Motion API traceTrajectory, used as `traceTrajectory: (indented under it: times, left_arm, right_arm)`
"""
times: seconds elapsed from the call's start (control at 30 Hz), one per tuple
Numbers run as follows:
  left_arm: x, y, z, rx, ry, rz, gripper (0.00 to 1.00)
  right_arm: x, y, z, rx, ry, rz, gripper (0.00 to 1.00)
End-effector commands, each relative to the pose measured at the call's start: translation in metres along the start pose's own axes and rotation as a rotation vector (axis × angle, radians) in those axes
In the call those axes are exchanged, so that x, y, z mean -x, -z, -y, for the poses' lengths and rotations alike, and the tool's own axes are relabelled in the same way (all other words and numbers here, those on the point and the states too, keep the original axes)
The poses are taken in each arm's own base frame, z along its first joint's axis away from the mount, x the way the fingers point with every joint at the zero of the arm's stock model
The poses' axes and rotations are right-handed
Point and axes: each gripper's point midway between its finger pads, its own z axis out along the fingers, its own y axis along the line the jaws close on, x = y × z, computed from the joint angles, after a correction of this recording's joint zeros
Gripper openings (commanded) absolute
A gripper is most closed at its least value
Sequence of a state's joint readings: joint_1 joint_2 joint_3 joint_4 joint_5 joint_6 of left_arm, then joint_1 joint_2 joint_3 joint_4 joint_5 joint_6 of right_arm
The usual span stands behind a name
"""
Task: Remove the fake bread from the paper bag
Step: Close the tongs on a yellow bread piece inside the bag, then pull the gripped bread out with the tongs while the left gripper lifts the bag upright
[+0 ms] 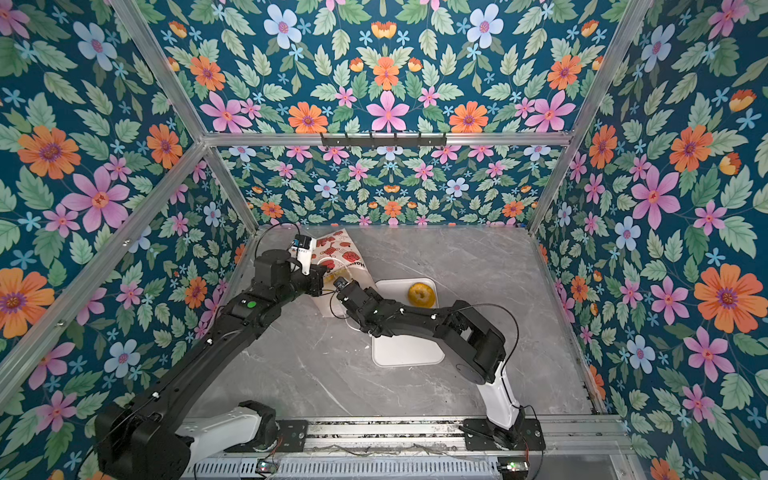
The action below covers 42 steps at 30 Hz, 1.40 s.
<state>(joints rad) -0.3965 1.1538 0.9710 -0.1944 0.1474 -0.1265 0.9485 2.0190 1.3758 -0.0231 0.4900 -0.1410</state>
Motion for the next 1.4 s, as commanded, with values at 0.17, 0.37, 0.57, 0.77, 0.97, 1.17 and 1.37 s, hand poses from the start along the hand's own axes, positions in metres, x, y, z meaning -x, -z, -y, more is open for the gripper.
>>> traceTrajectory:
  times: [0.17,0.37,0.57,0.77,0.97,1.17,1.37]
  left_arm:
    - [0.001,-0.003,0.001,-0.006,-0.001,0.01,0.0]
    - [0.0,-0.005,0.0,-0.002,0.002,0.01,0.0]
    - [0.002,-0.008,-0.001,0.002,0.013,0.017,0.0]
    - [0.003,-0.012,-0.003,0.007,0.019,0.026,0.0]
    - [0.005,-0.016,-0.004,0.014,0.023,0.034,0.0]
    - [0.009,-0.019,-0.005,0.019,0.034,0.048,0.0]
    - [0.011,-0.022,-0.009,0.036,0.044,0.054,0.0]
  right_arm:
    - [0.01,-0.001,0.013,-0.049,-0.023,0.035,0.27]
    - [0.008,0.001,0.008,-0.016,-0.023,0.041,0.13]
    - [0.013,0.018,0.002,0.069,-0.04,0.072,0.06]
    - [0.013,0.039,-0.004,0.161,-0.068,0.073,0.01]
    - [0.006,0.061,-0.004,0.219,-0.102,0.057,0.0]
    - [0.0,0.089,-0.002,0.287,-0.162,0.061,0.0]
    - [-0.005,0.126,-0.002,0.39,-0.214,0.078,0.0]
